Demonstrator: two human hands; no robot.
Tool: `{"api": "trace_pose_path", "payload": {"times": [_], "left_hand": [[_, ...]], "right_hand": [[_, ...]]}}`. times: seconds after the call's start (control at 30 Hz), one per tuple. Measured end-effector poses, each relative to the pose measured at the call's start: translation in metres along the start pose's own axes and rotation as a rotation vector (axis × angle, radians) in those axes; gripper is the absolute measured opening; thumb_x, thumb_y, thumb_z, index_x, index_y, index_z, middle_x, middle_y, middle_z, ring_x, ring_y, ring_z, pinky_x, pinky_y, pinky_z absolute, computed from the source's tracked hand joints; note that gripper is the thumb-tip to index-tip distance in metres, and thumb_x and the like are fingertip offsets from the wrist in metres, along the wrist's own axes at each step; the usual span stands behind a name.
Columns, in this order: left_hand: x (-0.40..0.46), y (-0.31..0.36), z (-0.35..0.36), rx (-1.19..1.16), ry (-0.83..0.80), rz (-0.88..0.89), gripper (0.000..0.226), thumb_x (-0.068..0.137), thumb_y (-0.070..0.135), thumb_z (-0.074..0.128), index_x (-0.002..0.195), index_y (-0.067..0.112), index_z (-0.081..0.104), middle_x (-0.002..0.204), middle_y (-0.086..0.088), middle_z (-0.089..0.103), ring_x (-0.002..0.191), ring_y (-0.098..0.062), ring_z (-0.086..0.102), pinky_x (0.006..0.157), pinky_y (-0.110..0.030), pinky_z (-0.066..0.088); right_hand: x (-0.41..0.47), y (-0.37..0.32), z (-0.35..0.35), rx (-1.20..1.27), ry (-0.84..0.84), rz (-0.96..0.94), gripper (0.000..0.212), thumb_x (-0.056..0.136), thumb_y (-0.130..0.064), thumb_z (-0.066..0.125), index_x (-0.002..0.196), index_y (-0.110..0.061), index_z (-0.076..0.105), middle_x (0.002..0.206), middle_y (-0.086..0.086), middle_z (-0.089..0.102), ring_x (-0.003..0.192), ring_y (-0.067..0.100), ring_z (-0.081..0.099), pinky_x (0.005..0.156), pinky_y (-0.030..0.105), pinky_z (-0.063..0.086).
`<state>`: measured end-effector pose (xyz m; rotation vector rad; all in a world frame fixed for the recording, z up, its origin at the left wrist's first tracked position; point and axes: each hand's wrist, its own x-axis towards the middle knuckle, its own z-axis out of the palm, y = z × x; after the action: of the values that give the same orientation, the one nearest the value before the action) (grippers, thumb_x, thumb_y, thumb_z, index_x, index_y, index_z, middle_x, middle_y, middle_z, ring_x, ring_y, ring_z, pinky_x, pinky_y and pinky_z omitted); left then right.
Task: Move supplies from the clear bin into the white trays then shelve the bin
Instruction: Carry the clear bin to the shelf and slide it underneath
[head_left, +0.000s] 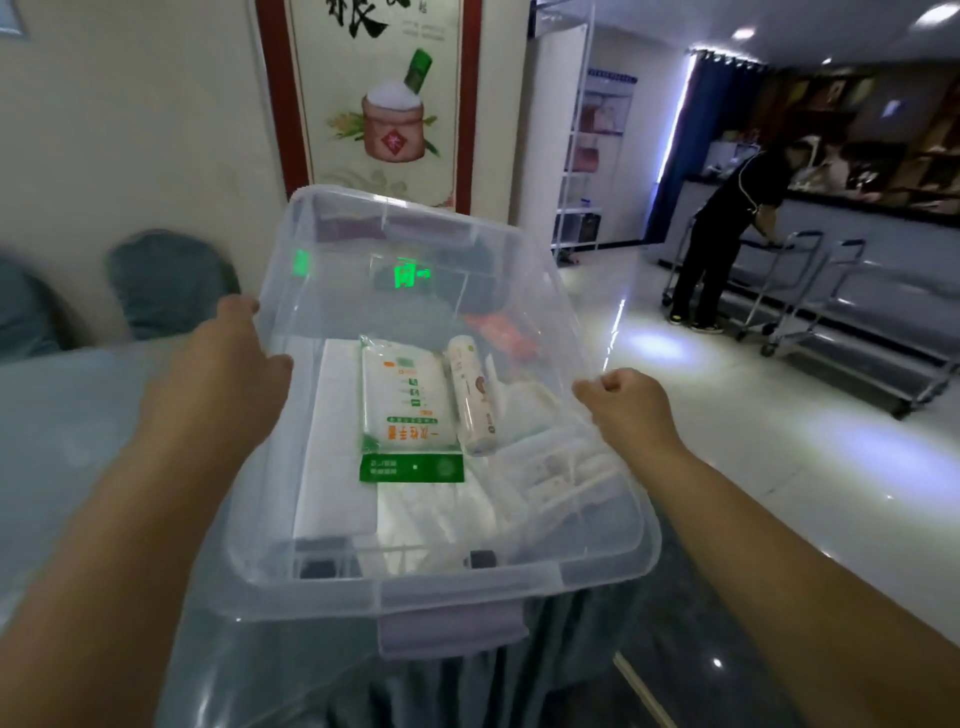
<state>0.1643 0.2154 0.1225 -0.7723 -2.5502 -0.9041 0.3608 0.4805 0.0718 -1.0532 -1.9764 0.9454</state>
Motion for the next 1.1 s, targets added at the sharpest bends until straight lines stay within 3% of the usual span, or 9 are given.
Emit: {"api": "trace_pose_path", "payload": {"times": [0.1, 0.2, 0.37, 0.5, 0.63, 0.8, 0.93, 0.97, 1.1], "left_hand": [[-0.02, 0.071, 0.039, -0.124, -0.033, 0.032, 0.046, 0.085, 0.018, 0.055, 0.129, 0.015, 0.038, 0.11, -0.02, 0.061, 0.092, -0.041, 0.056, 0.067, -0.038, 0.034], [-0.035, 0.134, 0.08, -0.259, -0.079, 0.064, 0.046, 0.083, 0.016, 0.057, 0.125, 0.017, 0.038, 0.108, -0.022, 0.06, 0.091, -0.04, 0.056, 0.073, -0.043, 0.042], [-0.061, 0.242, 0.146, -0.367, -0.159, 0.163, 0.043, 0.078, 0.015, 0.06, 0.117, 0.02, 0.042, 0.096, -0.021, 0.064, 0.086, -0.041, 0.059, 0.083, -0.05, 0.047], [-0.076, 0.313, 0.192, -0.315, -0.172, 0.253, 0.039, 0.08, 0.021, 0.061, 0.116, 0.02, 0.046, 0.099, -0.018, 0.066, 0.087, -0.042, 0.06, 0.071, -0.04, 0.04], [-0.08, 0.372, 0.239, -0.341, -0.258, 0.318, 0.043, 0.082, 0.02, 0.059, 0.122, 0.02, 0.045, 0.11, -0.02, 0.063, 0.092, -0.043, 0.058, 0.069, -0.037, 0.036], [-0.068, 0.437, 0.315, -0.389, -0.363, 0.339, 0.047, 0.083, 0.021, 0.06, 0.127, 0.023, 0.042, 0.113, -0.018, 0.062, 0.09, -0.037, 0.059, 0.069, -0.034, 0.04], [-0.05, 0.469, 0.371, -0.476, -0.471, 0.327, 0.048, 0.086, 0.02, 0.056, 0.13, 0.025, 0.038, 0.109, -0.012, 0.062, 0.067, -0.016, 0.054, 0.058, -0.025, 0.038], [-0.025, 0.495, 0.414, -0.507, -0.483, 0.321, 0.048, 0.087, 0.021, 0.056, 0.131, 0.026, 0.036, 0.108, -0.01, 0.062, 0.066, -0.013, 0.052, 0.058, -0.025, 0.038], [0.011, 0.536, 0.485, -0.487, -0.553, 0.326, 0.051, 0.087, 0.023, 0.055, 0.133, 0.026, 0.032, 0.114, -0.012, 0.062, 0.09, -0.027, 0.058, 0.079, -0.038, 0.047]], "right_hand": [[0.011, 0.044, -0.075, -0.014, 0.076, 0.027, 0.027, 0.077, -0.027, 0.064, 0.074, 0.0, 0.06, 0.063, 0.007, 0.058, 0.049, 0.017, 0.049, 0.047, 0.025, 0.039], [0.016, 0.088, -0.145, -0.035, 0.151, 0.063, 0.032, 0.076, -0.028, 0.064, 0.075, 0.003, 0.059, 0.065, 0.01, 0.058, 0.052, 0.02, 0.049, 0.051, 0.028, 0.041], [0.021, 0.156, -0.254, -0.113, 0.253, 0.136, 0.029, 0.079, -0.032, 0.063, 0.08, -0.003, 0.06, 0.073, 0.012, 0.062, 0.057, 0.019, 0.053, 0.052, 0.026, 0.042], [0.03, 0.203, -0.313, -0.171, 0.33, 0.205, 0.023, 0.082, -0.034, 0.061, 0.074, -0.012, 0.058, 0.072, 0.009, 0.063, 0.059, 0.019, 0.056, 0.052, 0.023, 0.042], [0.045, 0.249, -0.35, -0.206, 0.399, 0.272, 0.026, 0.081, -0.034, 0.06, 0.075, -0.008, 0.06, 0.069, 0.007, 0.062, 0.062, 0.022, 0.058, 0.056, 0.027, 0.045], [0.086, 0.306, -0.377, -0.253, 0.439, 0.369, 0.029, 0.084, -0.033, 0.058, 0.07, -0.007, 0.058, 0.065, 0.009, 0.059, 0.054, 0.017, 0.051, 0.051, 0.023, 0.038], [0.124, 0.334, -0.389, -0.268, 0.471, 0.379, 0.026, 0.084, -0.031, 0.059, 0.07, -0.008, 0.058, 0.066, 0.007, 0.06, 0.056, 0.016, 0.052, 0.051, 0.022, 0.038], [0.168, 0.356, -0.394, -0.284, 0.482, 0.399, 0.026, 0.084, -0.031, 0.06, 0.07, -0.009, 0.058, 0.066, 0.006, 0.06, 0.056, 0.016, 0.052, 0.051, 0.022, 0.038], [0.237, 0.388, -0.402, -0.308, 0.503, 0.431, 0.025, 0.086, -0.031, 0.059, 0.072, -0.01, 0.057, 0.068, 0.005, 0.059, 0.058, 0.015, 0.053, 0.052, 0.02, 0.039]]}}
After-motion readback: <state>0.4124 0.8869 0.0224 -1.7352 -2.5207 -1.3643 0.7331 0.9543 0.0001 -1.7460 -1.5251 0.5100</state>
